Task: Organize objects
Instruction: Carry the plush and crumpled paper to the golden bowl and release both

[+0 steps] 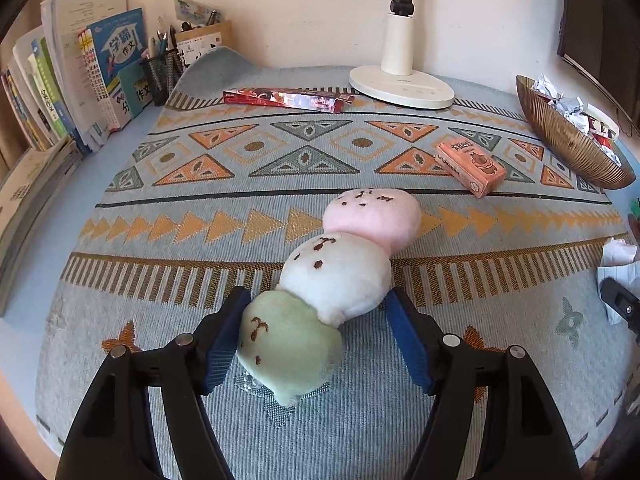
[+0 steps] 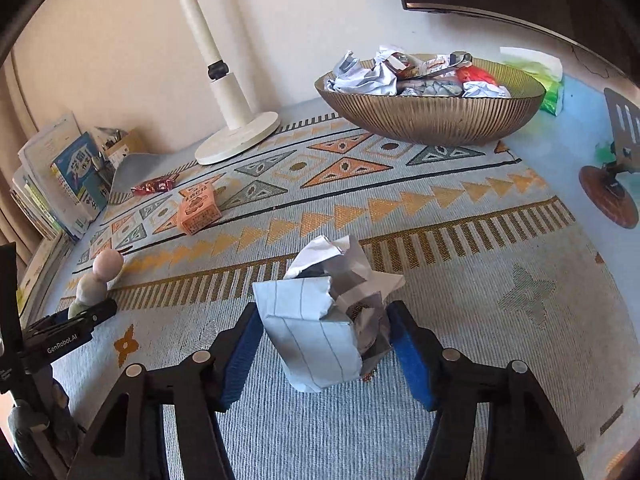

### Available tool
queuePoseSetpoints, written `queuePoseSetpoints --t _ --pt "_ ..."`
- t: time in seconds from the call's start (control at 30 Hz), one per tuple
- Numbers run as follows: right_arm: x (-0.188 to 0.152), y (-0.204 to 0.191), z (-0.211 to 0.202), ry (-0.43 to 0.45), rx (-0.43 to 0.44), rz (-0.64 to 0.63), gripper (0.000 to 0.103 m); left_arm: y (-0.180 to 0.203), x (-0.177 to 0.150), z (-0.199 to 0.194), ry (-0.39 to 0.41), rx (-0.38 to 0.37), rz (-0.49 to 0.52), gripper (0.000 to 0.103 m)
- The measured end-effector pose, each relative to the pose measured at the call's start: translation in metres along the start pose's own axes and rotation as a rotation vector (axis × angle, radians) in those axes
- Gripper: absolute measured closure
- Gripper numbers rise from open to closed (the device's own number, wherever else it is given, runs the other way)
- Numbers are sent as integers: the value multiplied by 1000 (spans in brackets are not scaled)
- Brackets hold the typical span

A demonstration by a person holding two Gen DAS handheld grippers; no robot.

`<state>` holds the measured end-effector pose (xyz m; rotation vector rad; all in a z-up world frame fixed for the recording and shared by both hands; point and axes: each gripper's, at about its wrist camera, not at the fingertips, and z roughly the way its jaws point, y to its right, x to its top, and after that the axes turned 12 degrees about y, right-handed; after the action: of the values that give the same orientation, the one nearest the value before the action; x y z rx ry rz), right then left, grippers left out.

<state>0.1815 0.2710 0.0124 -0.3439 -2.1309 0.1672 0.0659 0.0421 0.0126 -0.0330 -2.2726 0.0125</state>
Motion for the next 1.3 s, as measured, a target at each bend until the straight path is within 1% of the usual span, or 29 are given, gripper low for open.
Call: queuePoseSetpoints --t 0.03,0.13,0.2,0.3,0.37,0.4,0.43,0.53,0.7,0.77,0.87,0.93,1.03,1.1,1.13,1.17,1.23,1.27,1.3 --pt "0 3 -1 7 11 17 44 -1 0 0 -3 -5 -7 35" --pt "0 10 -3 19 43 52 44 -4 0 2 -7 -21 -25 35" --pt "0 10 -3 20 52 53 44 -2 0 2 -7 -17 -19 35" --pt "-1 9 -3 22 62 50 48 -2 -1 1 -6 -18 -20 35" --pt "-1 11 -3 26 72 57 49 -2 -1 1 -5 -19 -16 35" --pt "-1 12 -4 28 77 65 49 -2 -1 1 -2 -21 -15 37" --pt "-1 14 -5 31 82 72 50 -1 -1 0 1 -28 -12 42" --pt "-2 15 -6 34 87 66 54 1 -2 -3 9 -37 9 48" --pt "-3 18 -12 43 86 38 55 7 -2 -7 17 -46 41 49" --pt "-2 22 -15 53 89 38 55 7 -3 -8 15 -51 34 49" --pt "6 26 -25 80 92 35 56 9 0 -15 28 -85 10 50" --pt "16 30 -35 115 96 36 56 16 6 -21 38 -105 14 50" --pt "42 41 -49 174 81 26 56 38 24 -34 97 -160 45 50" --pt "66 49 -54 211 73 19 56 55 43 -40 129 -261 39 50" --pt "80 54 -56 237 59 11 56 67 54 -41 144 -314 43 50" --pt "95 58 -57 267 35 3 56 79 67 -41 161 -351 53 50" --pt "126 69 -55 314 -17 -5 55 109 97 -39 184 -404 84 50" --pt "142 76 -51 328 -35 2 53 124 113 -37 203 -429 97 50" --pt "158 84 -42 324 -43 15 53 139 128 -35 229 -453 111 50"
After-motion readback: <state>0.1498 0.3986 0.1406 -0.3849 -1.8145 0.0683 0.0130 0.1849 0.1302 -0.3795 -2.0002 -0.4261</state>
